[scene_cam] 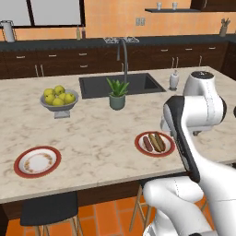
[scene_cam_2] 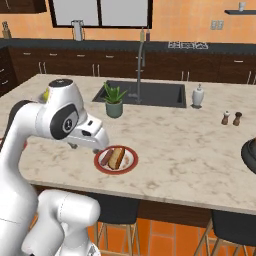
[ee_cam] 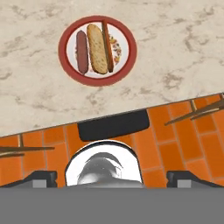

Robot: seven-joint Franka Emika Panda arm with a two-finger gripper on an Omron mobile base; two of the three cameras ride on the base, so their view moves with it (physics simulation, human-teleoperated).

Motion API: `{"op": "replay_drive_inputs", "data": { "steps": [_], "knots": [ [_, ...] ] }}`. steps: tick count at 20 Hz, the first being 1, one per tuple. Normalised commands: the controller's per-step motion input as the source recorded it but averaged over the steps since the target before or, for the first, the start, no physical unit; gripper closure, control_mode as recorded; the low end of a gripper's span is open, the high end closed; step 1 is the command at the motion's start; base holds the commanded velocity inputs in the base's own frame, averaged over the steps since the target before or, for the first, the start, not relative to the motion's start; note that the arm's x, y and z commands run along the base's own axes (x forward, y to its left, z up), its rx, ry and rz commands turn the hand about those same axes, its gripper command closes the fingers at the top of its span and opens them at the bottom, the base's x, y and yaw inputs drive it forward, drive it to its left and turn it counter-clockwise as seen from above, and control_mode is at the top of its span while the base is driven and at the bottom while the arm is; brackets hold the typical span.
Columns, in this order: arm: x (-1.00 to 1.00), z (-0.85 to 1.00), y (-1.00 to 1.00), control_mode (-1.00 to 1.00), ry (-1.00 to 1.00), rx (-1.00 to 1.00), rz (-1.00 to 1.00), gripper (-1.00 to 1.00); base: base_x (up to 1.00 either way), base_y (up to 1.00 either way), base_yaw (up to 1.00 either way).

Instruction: Place one bun and one sausage from the bowl on each plate.

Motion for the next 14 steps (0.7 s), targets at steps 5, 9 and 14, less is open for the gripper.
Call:
{"op": "replay_drive_inputs", "data": {
  "steps": [5, 9, 14],
  "knots": [
    [-0.07, 0.09, 0.0, 1.0, 0.0, 0.0, 0.0, -1.0, -0.43, -0.23, 0.0],
    [0.0, 0.0, 0.0, 1.0, 0.0, 0.0, 0.0, -1.0, -0.21, -0.83, -0.02],
    [0.0, 0.0, 0.0, 1.0, 0.0, 0.0, 0.0, -1.0, 0.0, -0.87, -0.04]
  ]
}}
